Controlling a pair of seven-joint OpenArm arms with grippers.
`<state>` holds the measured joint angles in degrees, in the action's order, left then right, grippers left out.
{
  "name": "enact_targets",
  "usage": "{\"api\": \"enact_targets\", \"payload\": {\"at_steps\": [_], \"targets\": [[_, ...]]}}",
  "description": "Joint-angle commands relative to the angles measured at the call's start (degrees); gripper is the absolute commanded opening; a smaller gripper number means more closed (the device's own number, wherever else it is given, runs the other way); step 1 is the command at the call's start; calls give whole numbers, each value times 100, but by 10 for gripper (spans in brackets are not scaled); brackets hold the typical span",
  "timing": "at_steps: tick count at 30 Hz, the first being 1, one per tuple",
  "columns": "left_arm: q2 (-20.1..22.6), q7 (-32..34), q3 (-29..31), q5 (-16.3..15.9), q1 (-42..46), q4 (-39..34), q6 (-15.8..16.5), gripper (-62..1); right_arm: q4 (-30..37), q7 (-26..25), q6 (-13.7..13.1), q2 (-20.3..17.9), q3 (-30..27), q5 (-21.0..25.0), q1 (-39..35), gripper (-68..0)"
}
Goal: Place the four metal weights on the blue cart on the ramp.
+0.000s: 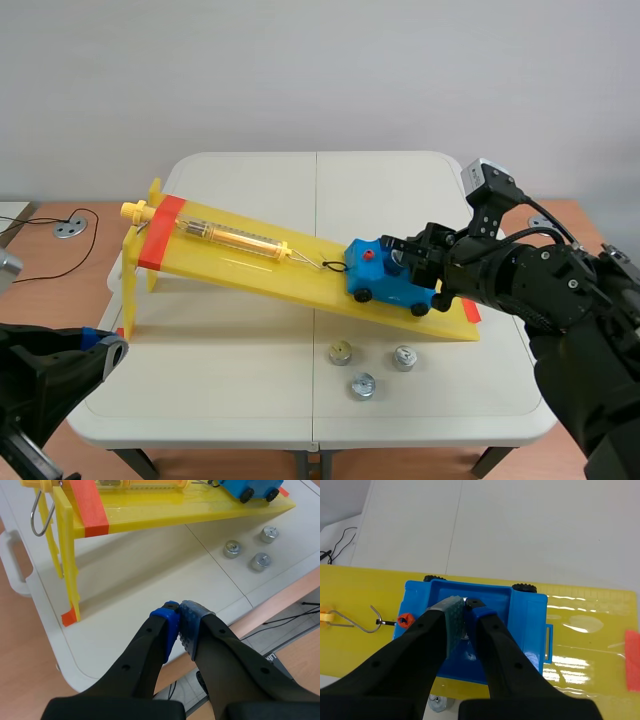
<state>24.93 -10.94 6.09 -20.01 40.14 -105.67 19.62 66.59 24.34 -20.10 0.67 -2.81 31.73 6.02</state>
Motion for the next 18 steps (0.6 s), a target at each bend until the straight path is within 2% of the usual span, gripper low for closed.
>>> {"api": "enact_targets", "payload": {"at_steps": [1, 10, 18], "targets": [[4, 485, 96, -424, -33, -409, 162, -582, 411, -828, -92, 94, 63, 468, 741, -669], [4, 483, 96, -424, -33, -409, 162, -582, 411, -1047, -15, 94, 63, 378, 745, -669], [4, 481, 96, -424, -33, -409, 162, -582, 411, -1121, 448, 94, 63, 339, 745, -669]]}}
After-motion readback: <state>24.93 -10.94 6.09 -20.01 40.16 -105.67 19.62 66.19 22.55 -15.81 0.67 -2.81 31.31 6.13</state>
